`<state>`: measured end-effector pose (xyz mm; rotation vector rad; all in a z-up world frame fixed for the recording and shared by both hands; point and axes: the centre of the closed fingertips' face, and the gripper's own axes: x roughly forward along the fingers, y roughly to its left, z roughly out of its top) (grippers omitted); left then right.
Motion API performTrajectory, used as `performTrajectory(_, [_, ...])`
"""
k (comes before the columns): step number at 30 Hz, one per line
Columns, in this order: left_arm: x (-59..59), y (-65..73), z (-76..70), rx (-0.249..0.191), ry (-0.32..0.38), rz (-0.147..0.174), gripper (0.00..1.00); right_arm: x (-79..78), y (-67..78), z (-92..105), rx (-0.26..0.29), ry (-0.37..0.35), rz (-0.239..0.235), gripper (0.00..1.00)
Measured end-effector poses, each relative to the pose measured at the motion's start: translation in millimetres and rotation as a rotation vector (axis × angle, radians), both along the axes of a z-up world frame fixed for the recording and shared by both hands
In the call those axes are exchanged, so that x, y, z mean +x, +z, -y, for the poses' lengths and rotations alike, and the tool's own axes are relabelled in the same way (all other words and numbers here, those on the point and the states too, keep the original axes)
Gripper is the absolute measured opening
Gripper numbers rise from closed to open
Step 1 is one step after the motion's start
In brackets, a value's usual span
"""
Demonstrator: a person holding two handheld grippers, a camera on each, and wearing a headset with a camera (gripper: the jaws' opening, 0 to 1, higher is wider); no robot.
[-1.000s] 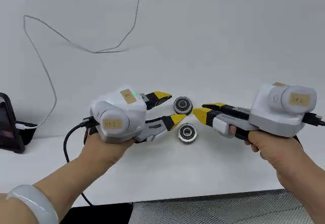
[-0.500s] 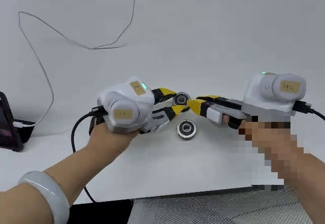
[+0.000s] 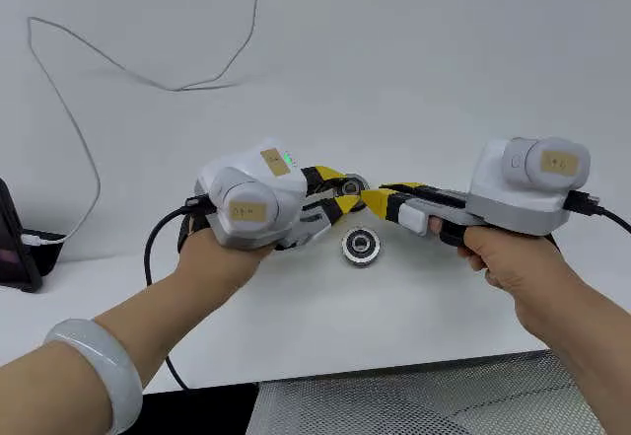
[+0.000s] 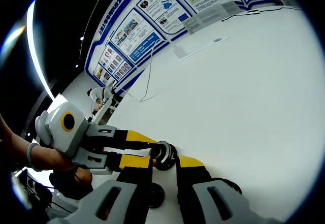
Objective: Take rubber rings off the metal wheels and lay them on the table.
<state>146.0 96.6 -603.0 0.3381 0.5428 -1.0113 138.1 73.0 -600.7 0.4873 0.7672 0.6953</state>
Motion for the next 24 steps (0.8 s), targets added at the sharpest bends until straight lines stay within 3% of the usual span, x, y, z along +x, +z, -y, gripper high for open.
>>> performTrajectory(24, [-1.2,-0.9,-1.2,0.000,-0.001,0.000,0.14,4.5,-7.0,-8.8,0.131,-0.082,-0.115,0.22])
